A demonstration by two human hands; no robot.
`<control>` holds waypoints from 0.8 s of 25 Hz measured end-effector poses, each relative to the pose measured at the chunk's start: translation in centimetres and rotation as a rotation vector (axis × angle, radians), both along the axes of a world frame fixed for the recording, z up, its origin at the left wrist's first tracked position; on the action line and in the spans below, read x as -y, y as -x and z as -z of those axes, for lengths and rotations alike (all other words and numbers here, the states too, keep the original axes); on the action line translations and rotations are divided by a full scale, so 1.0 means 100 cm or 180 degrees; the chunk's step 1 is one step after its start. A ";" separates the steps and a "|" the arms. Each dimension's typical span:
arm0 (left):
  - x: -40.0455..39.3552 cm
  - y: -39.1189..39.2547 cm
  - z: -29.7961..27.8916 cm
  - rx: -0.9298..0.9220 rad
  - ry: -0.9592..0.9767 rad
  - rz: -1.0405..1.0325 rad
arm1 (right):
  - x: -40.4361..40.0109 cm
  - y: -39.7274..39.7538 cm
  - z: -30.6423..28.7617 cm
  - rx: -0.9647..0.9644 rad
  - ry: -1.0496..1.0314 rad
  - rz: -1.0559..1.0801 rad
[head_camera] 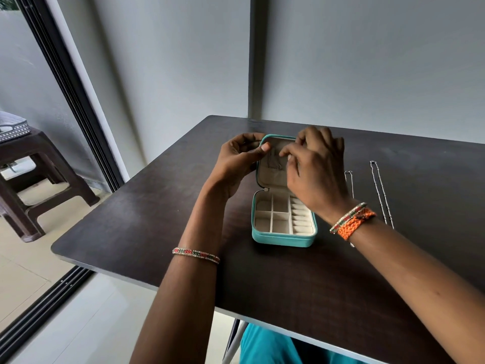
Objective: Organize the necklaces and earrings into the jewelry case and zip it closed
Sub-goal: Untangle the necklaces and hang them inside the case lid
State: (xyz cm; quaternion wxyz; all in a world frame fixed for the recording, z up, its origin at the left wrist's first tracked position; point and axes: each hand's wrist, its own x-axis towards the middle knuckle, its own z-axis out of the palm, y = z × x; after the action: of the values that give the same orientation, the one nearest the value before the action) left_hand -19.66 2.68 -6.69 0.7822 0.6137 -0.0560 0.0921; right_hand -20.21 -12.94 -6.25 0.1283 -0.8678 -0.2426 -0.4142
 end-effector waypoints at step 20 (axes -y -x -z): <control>0.009 -0.005 0.004 0.0180 -0.0005 -0.0195 | 0.001 0.010 0.003 -0.1254 -0.0899 0.0385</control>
State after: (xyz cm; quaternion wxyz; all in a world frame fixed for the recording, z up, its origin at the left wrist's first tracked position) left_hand -19.13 1.79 -7.10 0.7766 0.6129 -0.0594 0.1333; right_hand -21.17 -13.05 -6.56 0.2681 -0.9182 -0.1002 -0.2737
